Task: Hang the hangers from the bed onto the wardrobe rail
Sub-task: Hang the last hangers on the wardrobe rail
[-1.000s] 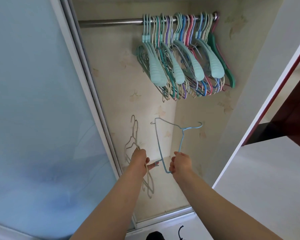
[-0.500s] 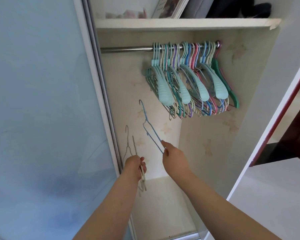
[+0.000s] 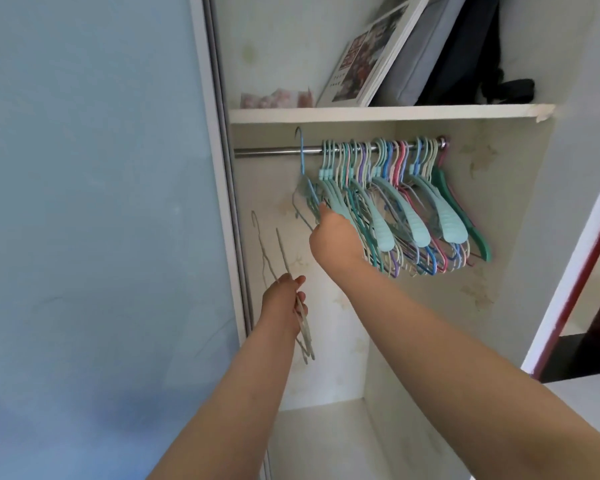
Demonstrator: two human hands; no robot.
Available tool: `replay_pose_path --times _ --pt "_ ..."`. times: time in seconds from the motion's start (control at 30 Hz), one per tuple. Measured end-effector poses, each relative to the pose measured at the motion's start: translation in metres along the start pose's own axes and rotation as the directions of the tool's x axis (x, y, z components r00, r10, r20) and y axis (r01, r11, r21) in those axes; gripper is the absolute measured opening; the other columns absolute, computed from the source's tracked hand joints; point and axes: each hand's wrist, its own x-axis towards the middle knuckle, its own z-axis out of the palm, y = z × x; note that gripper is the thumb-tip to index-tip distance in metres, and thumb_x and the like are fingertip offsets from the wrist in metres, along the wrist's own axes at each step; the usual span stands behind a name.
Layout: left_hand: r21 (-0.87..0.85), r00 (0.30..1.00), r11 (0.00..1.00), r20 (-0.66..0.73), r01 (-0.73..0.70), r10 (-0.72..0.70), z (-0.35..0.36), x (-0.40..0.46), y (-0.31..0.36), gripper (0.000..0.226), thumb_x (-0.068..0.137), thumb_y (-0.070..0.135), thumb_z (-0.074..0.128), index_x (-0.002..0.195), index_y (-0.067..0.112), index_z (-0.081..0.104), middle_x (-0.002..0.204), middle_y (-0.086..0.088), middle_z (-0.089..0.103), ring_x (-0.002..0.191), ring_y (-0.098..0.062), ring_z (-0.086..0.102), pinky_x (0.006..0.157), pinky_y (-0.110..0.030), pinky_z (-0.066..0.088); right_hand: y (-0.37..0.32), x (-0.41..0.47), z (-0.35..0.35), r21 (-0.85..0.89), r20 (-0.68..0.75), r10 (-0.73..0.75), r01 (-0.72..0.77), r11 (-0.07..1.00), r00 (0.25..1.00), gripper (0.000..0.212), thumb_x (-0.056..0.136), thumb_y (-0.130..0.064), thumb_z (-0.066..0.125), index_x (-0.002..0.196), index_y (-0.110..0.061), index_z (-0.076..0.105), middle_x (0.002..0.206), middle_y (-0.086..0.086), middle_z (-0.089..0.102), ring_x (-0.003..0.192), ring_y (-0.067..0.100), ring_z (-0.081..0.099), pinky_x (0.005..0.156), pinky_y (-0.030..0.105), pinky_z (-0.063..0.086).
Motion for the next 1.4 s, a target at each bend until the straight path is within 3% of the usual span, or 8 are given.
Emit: replay_pose_path --times 0.43,0.57,0.63,0.7,0.77,0.97,1.1,1.4 --pt "-0.065 0.958 0.965 0.121 -0.253 0.259 0.027 -0.015 0.029 0.045 0.095 0.008 0.055 0.135 0.027 0.049 0.098 0.010 0.069 0.050 -0.005 0.043 0.048 -0.021 0.028 0.042 0.016 -0.003 -0.177 0.109 0.206 -0.185 0.967 0.973 0.048 0.089 -0.001 0.041 0.135 -0.014 0.042 0.134 0.019 0.038 0.104 0.036 0.056 0.074 0.038 0.044" --pt "-0.121 0.948 0.957 0.152 -0.265 0.281 0.034 -0.013 0.024 0.044 0.095 0.008 0.053 0.133 0.030 0.050 0.100 0.010 0.069 0.061 -0.005 0.050 0.051 -0.019 0.038 0.039 -0.016 -0.011 -0.317 -0.192 -0.002 -0.060 0.946 0.981 0.045 0.097 -0.042 0.042 0.128 -0.010 0.048 0.131 0.014 0.041 0.117 0.033 0.042 0.090 0.043 0.041" --pt "-0.155 0.944 0.952 0.162 -0.263 0.287 0.036 -0.011 0.023 0.046 0.095 0.006 0.052 0.136 0.029 0.048 0.101 0.009 0.069 0.070 -0.006 0.054 0.058 -0.020 0.042 0.032 -0.036 -0.023 -0.232 -0.053 -0.024 0.011 0.973 0.998 0.060 0.094 -0.061 0.031 0.116 -0.010 0.055 0.117 0.011 0.053 0.108 0.031 0.050 0.085 0.040 0.043" --pt "-0.203 0.940 0.942 0.162 -0.267 0.301 0.039 -0.009 0.024 0.049 0.096 0.002 0.050 0.139 0.025 0.045 0.100 0.006 0.068 0.068 -0.008 0.052 0.054 -0.020 0.043 0.025 -0.057 -0.028 -0.193 0.339 0.053 0.014 0.981 0.939 0.064 0.091 -0.068 0.026 0.103 -0.012 0.054 0.103 0.006 0.060 0.095 0.027 0.057 0.077 0.037 0.043" --pt "-0.192 0.939 0.941 0.149 -0.280 0.310 0.043 -0.008 0.029 0.049 0.096 0.002 0.049 0.140 0.025 0.044 0.100 0.007 0.067 0.063 -0.007 0.047 0.046 -0.017 0.039 0.026 -0.073 -0.021 -0.270 0.470 0.060 0.079 0.960 0.880 0.048 0.097 -0.056 0.026 0.097 -0.014 0.049 0.102 0.006 0.063 0.089 0.027 0.057 0.070 0.035 0.040" --pt "0.063 0.931 0.936 0.153 -0.345 0.333 0.042 -0.011 0.048 0.027 0.104 0.028 0.038 0.127 0.027 0.052 0.116 0.004 0.064 0.084 -0.009 0.065 0.058 -0.023 0.046 0.031 -0.066 -0.017 -0.295 0.002 -0.050 0.048 0.954 0.999 0.031 0.104 -0.032 0.022 0.110 -0.012 0.044 0.090 0.011 0.068 0.083 0.032 0.065 0.059 0.031 0.032" --pt "0.181 0.924 0.907 0.106 -0.381 0.367 0.033 -0.006 0.051 0.033 0.103 0.041 0.030 0.122 0.025 0.053 0.085 0.002 0.064 0.045 -0.008 0.044 0.040 -0.017 0.028 0.034 -0.048 -0.020 -0.344 -0.121 -0.110 0.062 0.937 0.987 0.028 0.104 -0.029 0.025 0.112 -0.010 0.045 0.087 0.012 0.069 0.082 0.033 0.067 0.057 0.030 0.031" --pt "0.141 0.953 0.943 0.062 -0.303 0.297 0.035 0.000 0.067 0.034 0.094 0.015 0.025 0.117 0.021 0.050 0.059 -0.004 0.046 0.031 -0.009 0.024 0.038 -0.014 0.016 0.040 0.018 -0.011 -0.509 0.041 -0.084 0.093 0.856 0.996 0.032 0.086 0.003 0.044 0.118 -0.002 0.044 0.091 0.012 0.069 0.079 0.031 0.067 0.056 0.028 0.038"
